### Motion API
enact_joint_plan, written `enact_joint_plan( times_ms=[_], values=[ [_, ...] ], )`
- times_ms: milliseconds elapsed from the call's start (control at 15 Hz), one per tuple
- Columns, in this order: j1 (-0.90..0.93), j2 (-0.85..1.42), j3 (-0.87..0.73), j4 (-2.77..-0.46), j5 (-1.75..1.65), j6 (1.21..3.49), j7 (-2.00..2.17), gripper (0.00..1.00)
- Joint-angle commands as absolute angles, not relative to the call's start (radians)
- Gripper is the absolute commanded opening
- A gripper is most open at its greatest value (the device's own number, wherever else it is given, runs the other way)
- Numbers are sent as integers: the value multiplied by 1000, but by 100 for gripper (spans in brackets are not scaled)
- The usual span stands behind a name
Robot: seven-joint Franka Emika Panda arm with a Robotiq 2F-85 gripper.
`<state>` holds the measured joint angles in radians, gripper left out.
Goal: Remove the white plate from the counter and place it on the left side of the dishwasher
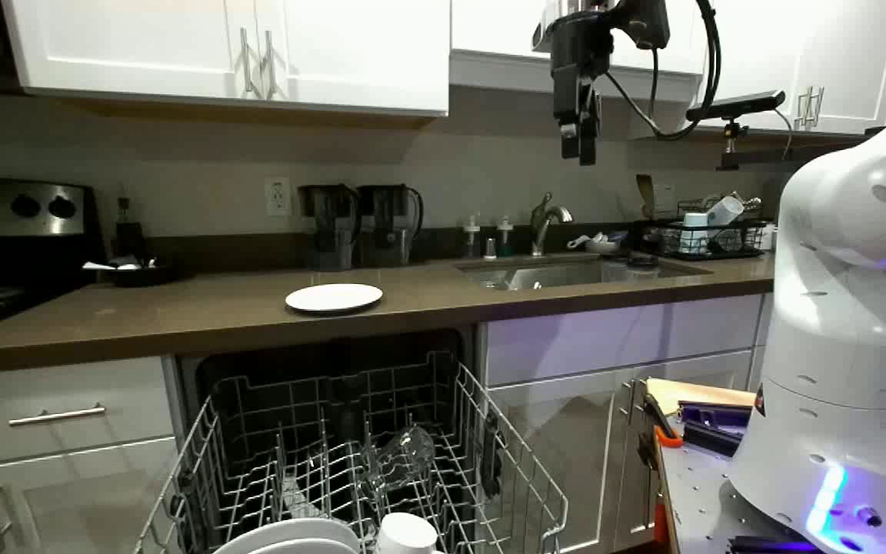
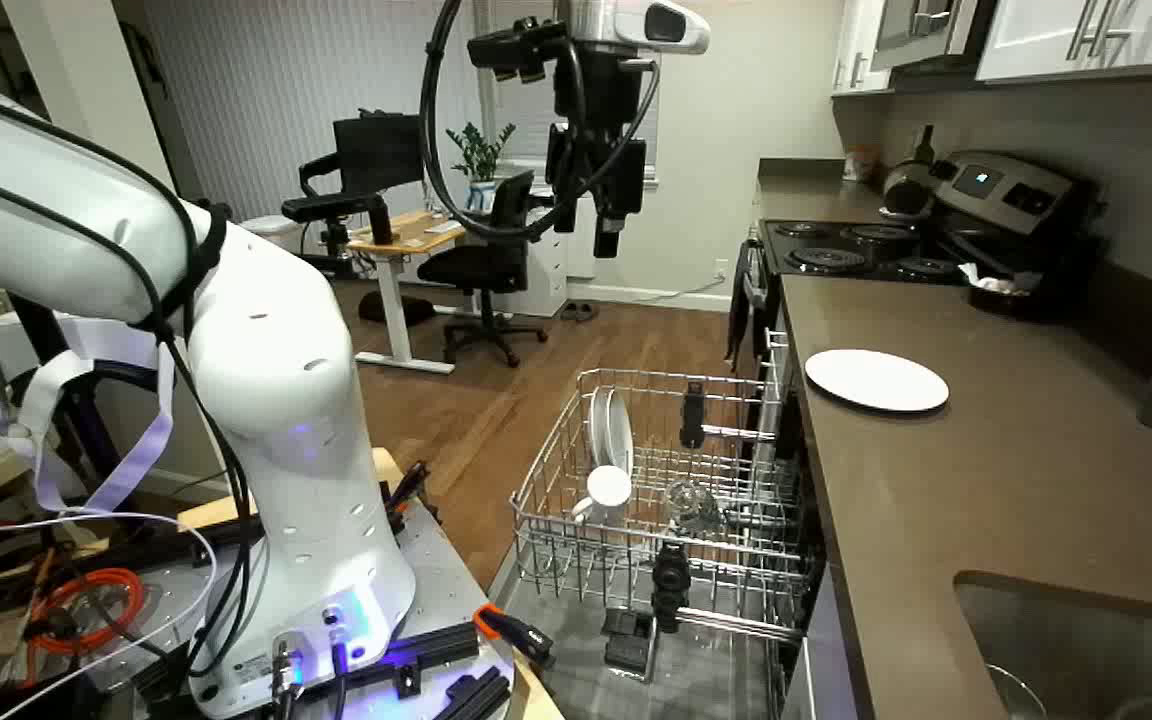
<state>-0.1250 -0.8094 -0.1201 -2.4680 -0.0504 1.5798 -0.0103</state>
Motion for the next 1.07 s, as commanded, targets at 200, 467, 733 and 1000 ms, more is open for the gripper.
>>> enact_joint_plan(
  times_ms=[200,467,733,1000],
  values=[
    [-125,-808,-120,-2466,-50,1578,-10,100],
    [-125,-808,-120,-2466,-50,1578,-10,100],
    [-120,-781,-112,-2469,-59,1630,-8,100],
    [-107,-701,-94,-2458,-56,1728,-2,100]
  ],
)
